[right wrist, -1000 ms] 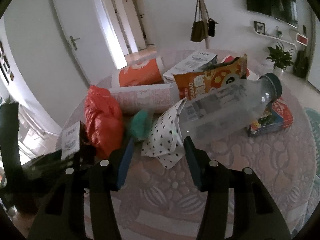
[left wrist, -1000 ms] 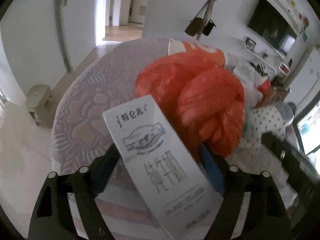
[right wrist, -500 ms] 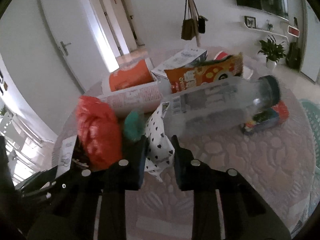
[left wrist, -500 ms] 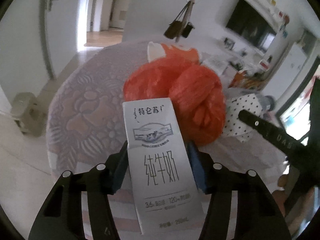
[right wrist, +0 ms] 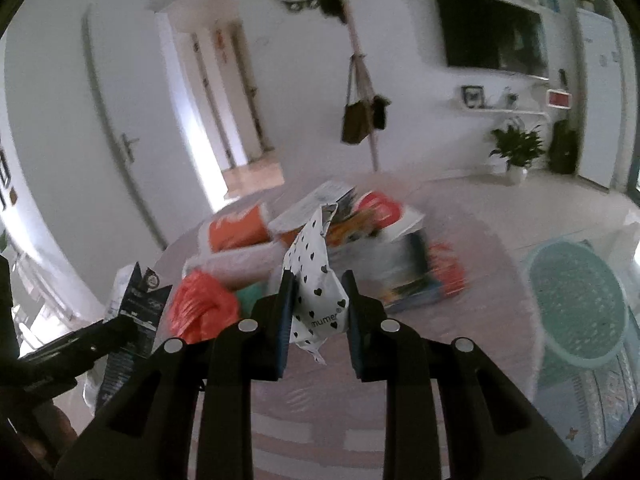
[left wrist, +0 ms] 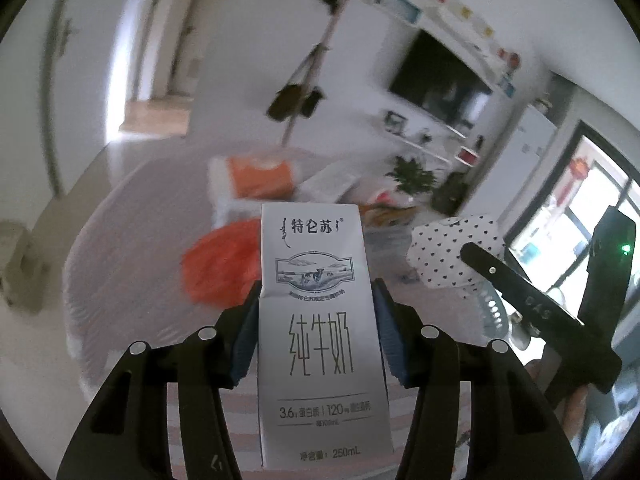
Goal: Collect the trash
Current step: 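Carry the milk carton and polka-dot paper to the teal basket and release both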
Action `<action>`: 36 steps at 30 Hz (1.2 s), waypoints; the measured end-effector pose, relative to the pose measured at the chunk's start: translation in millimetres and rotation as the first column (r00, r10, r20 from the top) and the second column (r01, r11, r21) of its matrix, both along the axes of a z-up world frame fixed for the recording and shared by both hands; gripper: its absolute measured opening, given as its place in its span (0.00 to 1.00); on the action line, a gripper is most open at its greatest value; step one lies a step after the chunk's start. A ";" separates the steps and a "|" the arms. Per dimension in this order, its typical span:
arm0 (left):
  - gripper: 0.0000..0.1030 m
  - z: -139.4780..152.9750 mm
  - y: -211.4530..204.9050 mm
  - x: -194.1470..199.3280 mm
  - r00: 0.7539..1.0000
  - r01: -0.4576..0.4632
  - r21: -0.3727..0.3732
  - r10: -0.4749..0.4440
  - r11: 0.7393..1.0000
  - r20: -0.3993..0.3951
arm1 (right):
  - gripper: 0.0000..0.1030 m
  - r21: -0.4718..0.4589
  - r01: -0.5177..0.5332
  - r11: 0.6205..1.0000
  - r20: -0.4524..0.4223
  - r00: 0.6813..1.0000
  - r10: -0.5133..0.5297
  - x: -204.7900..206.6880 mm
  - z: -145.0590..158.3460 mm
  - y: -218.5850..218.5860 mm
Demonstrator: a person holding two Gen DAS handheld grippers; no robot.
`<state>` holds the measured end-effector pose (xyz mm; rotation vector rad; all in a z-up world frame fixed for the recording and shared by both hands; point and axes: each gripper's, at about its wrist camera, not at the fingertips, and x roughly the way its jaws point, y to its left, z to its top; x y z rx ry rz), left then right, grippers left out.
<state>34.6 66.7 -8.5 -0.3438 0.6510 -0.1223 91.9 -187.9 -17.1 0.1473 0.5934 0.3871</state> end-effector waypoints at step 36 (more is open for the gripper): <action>0.67 -103.5 -389.5 271.6 0.794 0.583 -0.016 -0.573 0.812 -0.204 | 0.52 -0.075 0.647 0.758 -0.322 0.704 -0.633 103.7 -160.1 -311.3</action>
